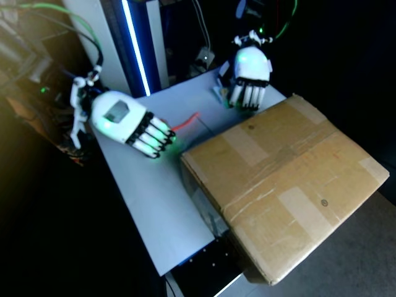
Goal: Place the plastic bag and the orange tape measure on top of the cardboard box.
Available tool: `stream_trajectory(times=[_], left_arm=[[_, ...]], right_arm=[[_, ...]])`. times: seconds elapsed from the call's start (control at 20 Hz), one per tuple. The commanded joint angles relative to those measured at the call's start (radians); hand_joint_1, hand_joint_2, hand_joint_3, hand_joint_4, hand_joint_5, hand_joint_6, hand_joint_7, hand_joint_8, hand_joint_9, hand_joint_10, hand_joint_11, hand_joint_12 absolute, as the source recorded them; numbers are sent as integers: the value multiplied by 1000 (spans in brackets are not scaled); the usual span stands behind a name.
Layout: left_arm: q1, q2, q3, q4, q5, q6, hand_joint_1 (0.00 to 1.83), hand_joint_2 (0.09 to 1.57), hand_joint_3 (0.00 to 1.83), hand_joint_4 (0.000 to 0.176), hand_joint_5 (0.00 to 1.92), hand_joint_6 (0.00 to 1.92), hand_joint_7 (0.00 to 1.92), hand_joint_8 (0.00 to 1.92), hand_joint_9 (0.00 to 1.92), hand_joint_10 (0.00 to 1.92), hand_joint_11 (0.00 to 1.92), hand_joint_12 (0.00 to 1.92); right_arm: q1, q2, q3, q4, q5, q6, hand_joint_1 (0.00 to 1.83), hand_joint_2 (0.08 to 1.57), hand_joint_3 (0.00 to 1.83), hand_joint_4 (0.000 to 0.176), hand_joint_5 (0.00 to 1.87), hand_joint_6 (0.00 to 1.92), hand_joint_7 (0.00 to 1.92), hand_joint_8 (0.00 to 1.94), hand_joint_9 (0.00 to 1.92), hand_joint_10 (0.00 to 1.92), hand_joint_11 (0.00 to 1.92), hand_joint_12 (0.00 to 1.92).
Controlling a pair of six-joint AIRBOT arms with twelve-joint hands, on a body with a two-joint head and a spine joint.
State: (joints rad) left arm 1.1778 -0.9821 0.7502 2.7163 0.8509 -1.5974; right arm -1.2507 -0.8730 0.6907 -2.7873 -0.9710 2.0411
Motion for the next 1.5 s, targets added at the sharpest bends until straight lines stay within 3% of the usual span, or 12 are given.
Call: stream_trajectory(times=[0.0,0.2,0.25,0.3,0.4,0.6,0.9,1.25,1.3,1.35,1.4,1.45], left_arm=[[39,-26,12,-112,-222,-7,1210,500,1556,0,1082,1590,961,1921,1020,1921,1167,1921],[41,-25,12,-119,-206,-7,1207,494,1584,0,1056,1646,1002,1921,961,1921,1089,1921],[41,-25,14,-122,-201,-7,1214,581,1450,0,981,1682,924,1884,900,1921,1075,1921],[41,-25,17,-125,-194,-7,1333,751,1106,0,860,1651,766,1730,671,1921,952,1921],[41,-19,17,-127,-175,-7,1344,769,1053,0,821,1523,765,1762,703,1921,1034,1921],[19,47,-24,-84,-94,-14,1327,799,1069,0,736,1808,776,1733,647,1921,782,1921],[-10,196,-69,136,96,-340,1309,859,1018,0,648,1879,733,1838,606,1921,733,1921],[-11,300,-106,242,294,-468,1292,943,882,0,586,1921,556,1817,673,1890,745,1921],[-13,305,-107,243,313,-472,1281,994,798,0,551,1921,532,1804,635,1898,683,1921],[-18,311,-108,245,333,-475,1268,1062,682,0,521,1921,504,1785,579,1902,598,1921],[-23,315,-108,245,352,-475,1258,1125,565,0,495,1921,494,1765,534,1880,499,1921],[-30,322,-109,245,378,-476,1257,1129,563,0,485,1921,482,1771,547,1887,538,1921]], right_arm=[[1,-7,5,-15,-1,-22,1473,1249,0,0,673,1436,601,1409,684,1460,503,1761],[11,1,1,-30,-12,-21,1471,1241,0,0,662,1477,635,1320,711,1384,524,1792],[16,4,-1,-35,-15,-21,1469,1242,0,0,674,1480,630,1325,706,1376,507,1798],[19,8,-2,-38,-17,-21,1467,1250,1,0,665,1518,616,1343,687,1382,491,1802],[20,18,-7,-42,-32,-19,1469,1242,0,0,668,1484,622,1298,710,1382,536,1802],[22,54,-23,-67,-89,19,1468,1235,0,0,647,1519,643,1219,749,1323,558,1795],[22,103,-50,-86,-156,41,1473,1226,0,0,629,1482,652,1262,765,1313,616,1754],[44,116,-52,-90,-173,44,1475,1227,0,0,641,1421,621,1316,755,1388,631,1744],[53,124,-55,-98,-188,51,1475,1226,0,0,673,1370,624,1336,739,1412,615,1747],[63,137,-60,-105,-202,58,1494,1139,0,0,882,1087,834,1071,942,1181,807,1567],[76,148,-65,-114,-219,58,1460,1193,0,0,743,1344,748,1088,801,1361,693,1708],[88,164,-73,-126,-252,60,1471,1220,1,0,696,1492,697,1165,770,1300,532,1767]])
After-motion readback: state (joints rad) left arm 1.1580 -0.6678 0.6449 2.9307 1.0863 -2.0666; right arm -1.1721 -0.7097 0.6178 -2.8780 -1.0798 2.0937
